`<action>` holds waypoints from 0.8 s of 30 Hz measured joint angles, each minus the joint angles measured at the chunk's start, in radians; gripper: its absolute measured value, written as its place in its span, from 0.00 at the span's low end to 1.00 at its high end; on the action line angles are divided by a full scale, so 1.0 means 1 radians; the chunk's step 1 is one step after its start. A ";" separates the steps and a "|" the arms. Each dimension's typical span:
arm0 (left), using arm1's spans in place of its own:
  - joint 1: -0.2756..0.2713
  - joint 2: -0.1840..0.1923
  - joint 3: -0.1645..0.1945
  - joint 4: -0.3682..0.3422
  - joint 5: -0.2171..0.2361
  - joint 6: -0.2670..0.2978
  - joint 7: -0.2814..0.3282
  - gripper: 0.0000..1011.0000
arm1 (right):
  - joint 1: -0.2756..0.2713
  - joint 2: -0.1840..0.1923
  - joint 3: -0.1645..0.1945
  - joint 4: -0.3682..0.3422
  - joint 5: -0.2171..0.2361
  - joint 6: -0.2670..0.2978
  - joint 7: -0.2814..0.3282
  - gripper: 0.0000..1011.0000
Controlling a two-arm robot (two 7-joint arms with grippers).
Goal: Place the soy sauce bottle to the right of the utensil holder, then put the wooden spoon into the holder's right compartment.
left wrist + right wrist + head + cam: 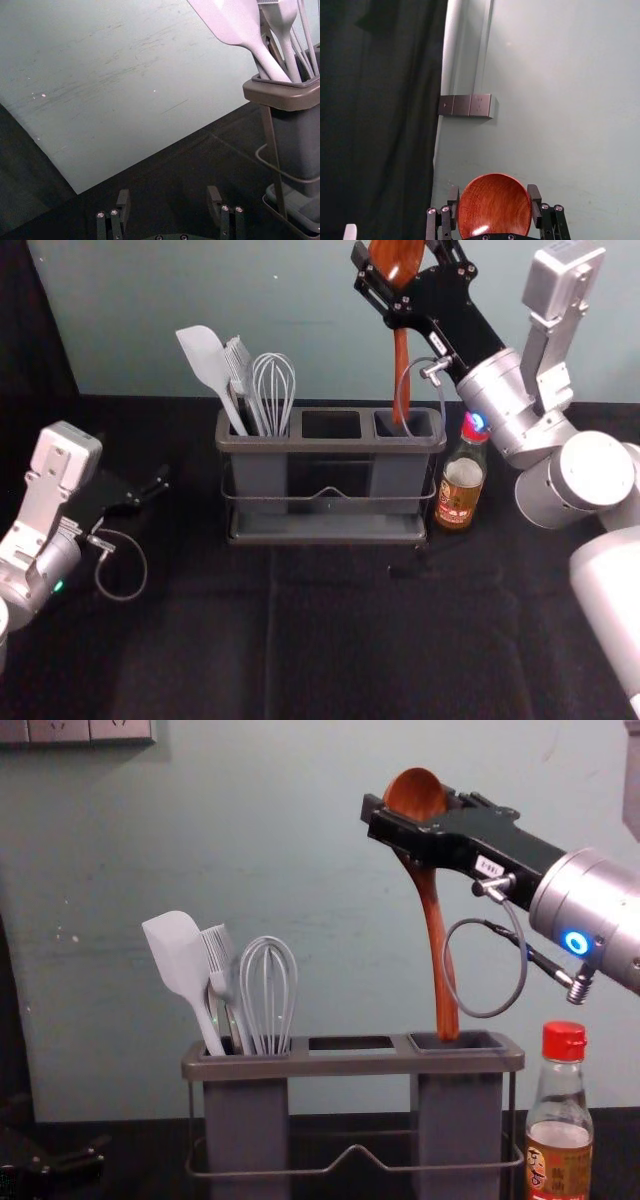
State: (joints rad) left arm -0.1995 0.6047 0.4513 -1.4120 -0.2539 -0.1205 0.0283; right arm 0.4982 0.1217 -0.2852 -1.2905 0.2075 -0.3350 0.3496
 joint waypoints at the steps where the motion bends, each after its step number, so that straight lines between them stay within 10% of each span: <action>1: 0.000 0.000 0.000 0.000 0.000 0.000 0.000 0.99 | 0.002 -0.001 0.000 0.004 -0.001 -0.001 0.000 0.83; 24: 0.000 0.000 0.000 0.000 0.000 0.000 0.000 0.99 | -0.040 -0.013 -0.002 0.060 -0.027 -0.021 -0.015 0.83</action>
State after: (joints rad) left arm -0.1995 0.6047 0.4514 -1.4120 -0.2539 -0.1205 0.0283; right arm 0.4578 0.1086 -0.2876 -1.2305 0.1800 -0.3558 0.3342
